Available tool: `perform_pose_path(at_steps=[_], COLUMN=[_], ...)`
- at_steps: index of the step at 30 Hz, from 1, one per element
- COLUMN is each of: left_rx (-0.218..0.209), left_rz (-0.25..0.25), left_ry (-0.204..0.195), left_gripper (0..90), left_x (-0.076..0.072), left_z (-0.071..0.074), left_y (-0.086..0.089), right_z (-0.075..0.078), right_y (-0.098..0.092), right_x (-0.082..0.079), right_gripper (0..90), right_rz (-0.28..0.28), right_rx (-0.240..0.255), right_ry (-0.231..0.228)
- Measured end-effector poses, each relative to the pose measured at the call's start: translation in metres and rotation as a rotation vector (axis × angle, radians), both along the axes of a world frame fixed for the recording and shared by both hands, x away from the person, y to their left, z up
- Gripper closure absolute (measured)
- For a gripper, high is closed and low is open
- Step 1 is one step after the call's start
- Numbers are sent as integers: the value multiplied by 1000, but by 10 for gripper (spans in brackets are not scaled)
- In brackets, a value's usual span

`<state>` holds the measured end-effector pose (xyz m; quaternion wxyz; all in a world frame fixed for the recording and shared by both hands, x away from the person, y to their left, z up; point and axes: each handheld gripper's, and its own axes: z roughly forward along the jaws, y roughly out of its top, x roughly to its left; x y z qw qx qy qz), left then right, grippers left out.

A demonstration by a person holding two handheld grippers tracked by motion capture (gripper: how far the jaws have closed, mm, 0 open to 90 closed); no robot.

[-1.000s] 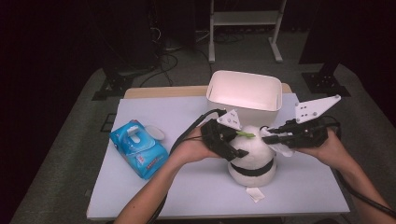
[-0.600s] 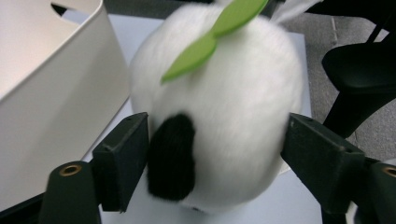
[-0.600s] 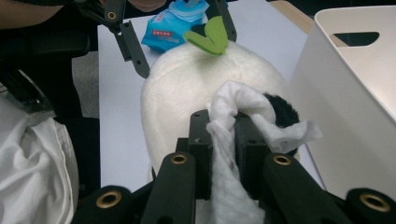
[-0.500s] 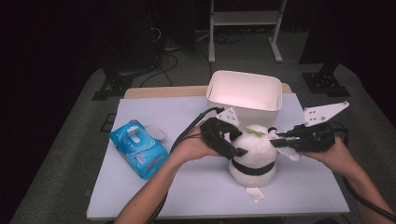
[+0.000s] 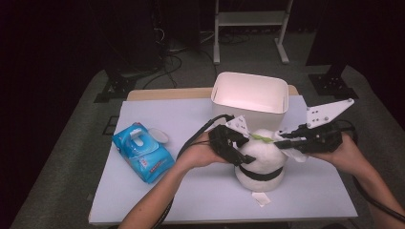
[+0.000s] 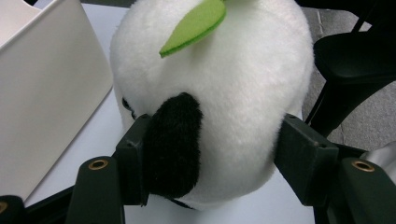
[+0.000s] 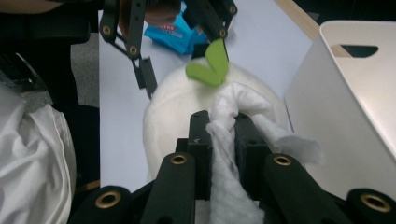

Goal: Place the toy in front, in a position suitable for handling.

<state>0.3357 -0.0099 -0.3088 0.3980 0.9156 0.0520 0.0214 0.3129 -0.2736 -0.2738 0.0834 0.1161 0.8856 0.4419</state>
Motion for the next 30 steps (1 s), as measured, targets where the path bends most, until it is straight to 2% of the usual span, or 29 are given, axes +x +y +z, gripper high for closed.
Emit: perform_pose_path(at_steps=[3, 4, 6, 8, 12, 15, 18, 24, 28, 30], left_rx=[15, 25, 16, -1, -9, -7, 5, 16, -21, -26], left_rz=[-11, -11, -2, 5, 3, -2, -11, -25, -16, -8], left_ry=[-17, -27, -24, -11, -13, -19, -28, -41, -27, -24], left_gripper=[358, 363, 379, 381, 380, 380, 385, 386, 356, 331], left_x=[-4, -4, -3, -2, -3, -3, -5, -7, -5, -4], left_z=[2, 2, 2, 1, 2, 2, 4, 6, 4, 3], left_y=[-4, -5, -3, -2, -3, -5, -10, -16, -10, -8], right_z=[5, 6, 8, 9, 8, 8, 9, 12, 9, 8], right_y=[9, 12, 14, 12, 1, -8, -10, 5, 1, -4], right_x=[3, 3, 4, 4, 1, -1, -4, -1, 1, -1], right_gripper=[790, 789, 790, 789, 790, 789, 789, 788, 789, 789], right_rz=[21, 25, 25, 20, -1, -23, -24, 11, 1, -15], right_rx=[5, -9, -36, -45, -61, -81, -92, -74, -79, -81], right_ry=[0, -4, -8, -6, 9, 10, 7, -7, -3, 2])
